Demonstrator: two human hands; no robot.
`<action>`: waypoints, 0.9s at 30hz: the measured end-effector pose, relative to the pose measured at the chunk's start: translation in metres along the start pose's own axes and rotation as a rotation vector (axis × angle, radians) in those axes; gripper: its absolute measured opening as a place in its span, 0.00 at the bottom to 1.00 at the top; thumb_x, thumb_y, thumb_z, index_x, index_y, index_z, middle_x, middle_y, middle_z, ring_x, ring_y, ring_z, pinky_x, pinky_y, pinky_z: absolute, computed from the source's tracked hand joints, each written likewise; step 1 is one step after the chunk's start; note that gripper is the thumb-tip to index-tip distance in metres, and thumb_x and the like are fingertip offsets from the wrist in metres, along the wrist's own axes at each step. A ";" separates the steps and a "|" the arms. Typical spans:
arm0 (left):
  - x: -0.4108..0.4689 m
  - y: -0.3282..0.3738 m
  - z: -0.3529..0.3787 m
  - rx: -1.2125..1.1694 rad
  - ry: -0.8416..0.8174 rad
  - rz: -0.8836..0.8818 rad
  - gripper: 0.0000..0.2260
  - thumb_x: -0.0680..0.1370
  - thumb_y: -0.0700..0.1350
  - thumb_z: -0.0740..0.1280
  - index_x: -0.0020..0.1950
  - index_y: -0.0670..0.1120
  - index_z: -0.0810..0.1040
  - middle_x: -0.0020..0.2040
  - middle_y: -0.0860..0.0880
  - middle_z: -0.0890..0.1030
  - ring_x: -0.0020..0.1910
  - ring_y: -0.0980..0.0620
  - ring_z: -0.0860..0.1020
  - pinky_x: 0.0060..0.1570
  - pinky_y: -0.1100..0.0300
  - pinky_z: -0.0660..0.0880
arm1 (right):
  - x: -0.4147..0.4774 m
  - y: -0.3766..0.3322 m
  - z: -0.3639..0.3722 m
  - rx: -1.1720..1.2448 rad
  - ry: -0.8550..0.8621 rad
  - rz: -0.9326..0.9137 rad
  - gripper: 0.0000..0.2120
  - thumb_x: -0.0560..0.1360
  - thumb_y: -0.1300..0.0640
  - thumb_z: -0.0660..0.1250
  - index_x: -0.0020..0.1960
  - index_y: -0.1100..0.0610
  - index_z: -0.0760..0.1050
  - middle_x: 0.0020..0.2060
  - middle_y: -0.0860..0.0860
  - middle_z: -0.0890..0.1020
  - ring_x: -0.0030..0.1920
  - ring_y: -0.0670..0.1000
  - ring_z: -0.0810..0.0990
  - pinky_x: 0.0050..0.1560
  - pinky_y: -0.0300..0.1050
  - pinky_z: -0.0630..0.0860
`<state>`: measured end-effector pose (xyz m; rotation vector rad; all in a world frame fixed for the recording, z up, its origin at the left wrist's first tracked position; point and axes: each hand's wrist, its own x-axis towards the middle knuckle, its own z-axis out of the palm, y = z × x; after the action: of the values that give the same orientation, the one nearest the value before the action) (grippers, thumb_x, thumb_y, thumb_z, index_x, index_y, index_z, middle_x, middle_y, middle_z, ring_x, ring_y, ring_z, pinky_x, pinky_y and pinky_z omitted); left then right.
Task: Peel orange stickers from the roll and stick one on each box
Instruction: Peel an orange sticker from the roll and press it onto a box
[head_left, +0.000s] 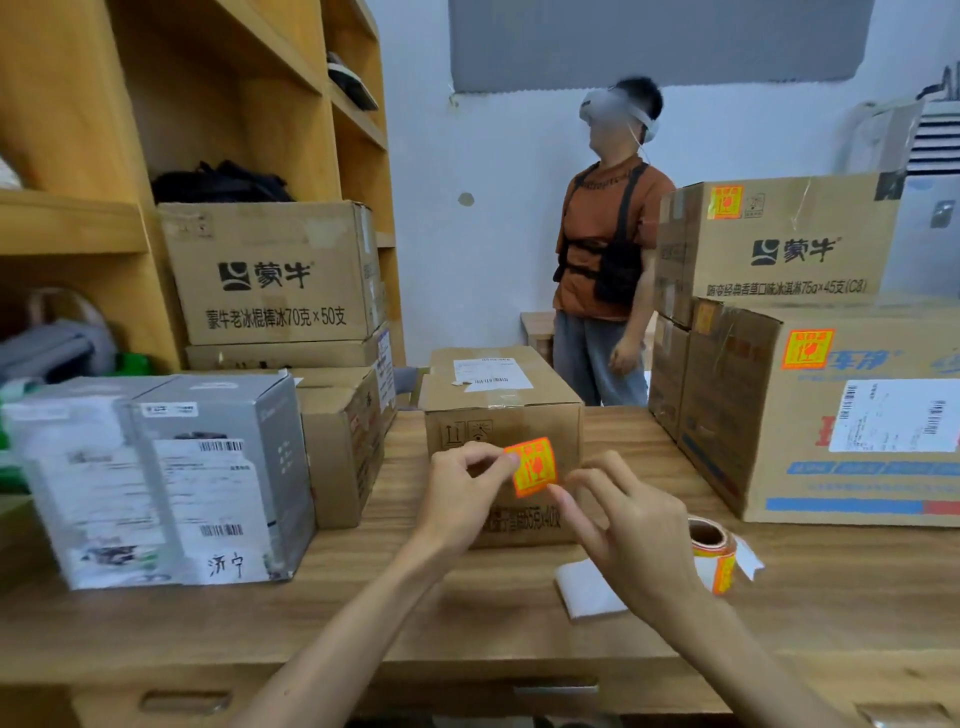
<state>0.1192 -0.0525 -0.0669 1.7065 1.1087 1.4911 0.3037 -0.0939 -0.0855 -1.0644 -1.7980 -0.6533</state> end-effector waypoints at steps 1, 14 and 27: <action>0.000 0.001 -0.009 0.001 -0.019 0.010 0.08 0.77 0.41 0.73 0.39 0.50 0.85 0.37 0.56 0.83 0.38 0.63 0.77 0.43 0.70 0.70 | 0.005 -0.002 0.000 0.093 -0.010 0.101 0.13 0.79 0.44 0.65 0.44 0.52 0.78 0.42 0.43 0.77 0.31 0.45 0.74 0.27 0.43 0.71; 0.006 -0.002 -0.074 0.142 -0.102 0.100 0.05 0.78 0.48 0.72 0.45 0.56 0.87 0.42 0.56 0.84 0.43 0.59 0.77 0.46 0.57 0.72 | 0.046 -0.021 0.044 0.826 -0.256 0.517 0.03 0.73 0.53 0.75 0.41 0.48 0.83 0.43 0.47 0.82 0.37 0.43 0.72 0.41 0.41 0.69; 0.031 -0.018 -0.069 0.614 0.157 0.323 0.07 0.75 0.53 0.74 0.44 0.50 0.86 0.62 0.56 0.79 0.63 0.59 0.70 0.62 0.48 0.71 | 0.065 -0.026 0.075 0.298 -0.107 0.172 0.05 0.74 0.56 0.73 0.40 0.52 0.79 0.68 0.49 0.75 0.71 0.50 0.67 0.70 0.48 0.60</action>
<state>0.0482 -0.0224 -0.0552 2.2997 1.5468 1.5999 0.2346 -0.0224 -0.0600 -1.0497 -1.8021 -0.2184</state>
